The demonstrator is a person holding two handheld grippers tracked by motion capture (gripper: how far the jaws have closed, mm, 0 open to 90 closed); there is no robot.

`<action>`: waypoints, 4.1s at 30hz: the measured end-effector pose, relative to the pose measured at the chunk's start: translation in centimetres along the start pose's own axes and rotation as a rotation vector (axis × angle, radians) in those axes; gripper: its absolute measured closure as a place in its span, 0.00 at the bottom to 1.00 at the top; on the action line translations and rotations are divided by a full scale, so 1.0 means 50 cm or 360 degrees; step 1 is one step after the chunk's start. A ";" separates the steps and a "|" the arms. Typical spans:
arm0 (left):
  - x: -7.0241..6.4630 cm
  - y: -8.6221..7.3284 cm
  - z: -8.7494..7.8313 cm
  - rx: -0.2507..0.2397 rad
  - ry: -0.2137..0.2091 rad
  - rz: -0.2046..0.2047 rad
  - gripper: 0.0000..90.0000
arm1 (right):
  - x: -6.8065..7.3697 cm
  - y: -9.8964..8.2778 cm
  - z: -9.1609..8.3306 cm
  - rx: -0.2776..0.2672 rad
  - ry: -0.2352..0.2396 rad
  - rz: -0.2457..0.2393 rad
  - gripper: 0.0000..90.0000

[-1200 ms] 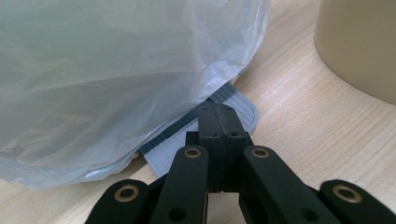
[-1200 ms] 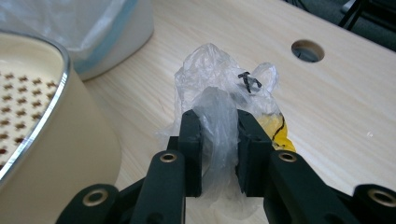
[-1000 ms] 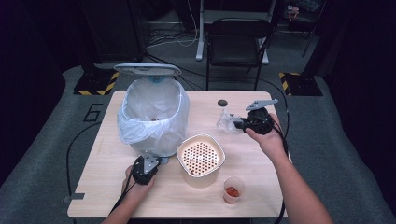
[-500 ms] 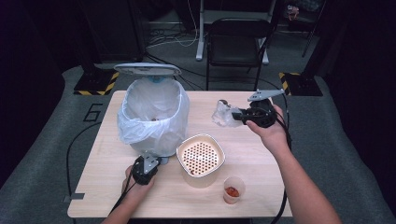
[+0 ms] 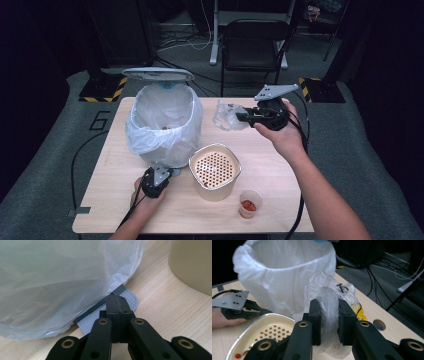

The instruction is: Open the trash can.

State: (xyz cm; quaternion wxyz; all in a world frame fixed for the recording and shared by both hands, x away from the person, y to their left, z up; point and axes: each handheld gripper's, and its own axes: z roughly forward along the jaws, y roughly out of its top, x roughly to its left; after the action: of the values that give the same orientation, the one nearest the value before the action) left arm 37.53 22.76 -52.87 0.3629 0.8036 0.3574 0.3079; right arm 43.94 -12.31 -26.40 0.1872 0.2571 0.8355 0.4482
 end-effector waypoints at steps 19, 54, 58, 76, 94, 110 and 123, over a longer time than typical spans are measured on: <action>0.004 0.002 -0.002 0.0002 0.0020 0.0044 1.00 | 0.075 0.099 -0.025 -0.0086 0.0119 -0.0139 0.85; 0.005 0.002 -0.002 0.0013 0.0006 0.0042 1.00 | 0.171 0.208 0.134 -0.0118 0.0202 -0.0259 0.85; 0.005 0.002 -0.003 0.0015 0.0005 0.0044 1.00 | 0.177 0.213 0.158 -0.0105 0.0194 -0.0255 0.85; 0.004 0.002 -0.003 0.0017 0.0010 0.0048 1.00 | 0.176 0.215 0.249 -0.0027 0.0125 -0.0235 0.85; 0.004 0.002 -0.003 0.0016 0.0008 0.0047 1.00 | 0.174 0.202 0.305 0.0007 0.0032 -0.0186 0.62; 0.004 0.002 -0.003 0.0017 0.0015 0.0056 1.00 | 0.178 0.189 0.288 0.0014 0.0103 -0.0178 0.56; 0.005 0.002 -0.002 0.0010 0.0003 0.0050 1.00 | 0.178 0.162 0.210 -0.0049 0.0170 -0.0178 0.52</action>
State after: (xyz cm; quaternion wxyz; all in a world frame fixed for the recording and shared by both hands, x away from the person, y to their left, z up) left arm 37.61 22.96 -52.68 0.3550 0.8100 0.3461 0.3132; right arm 44.63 3.62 -25.84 0.1710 0.1827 0.8504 0.4629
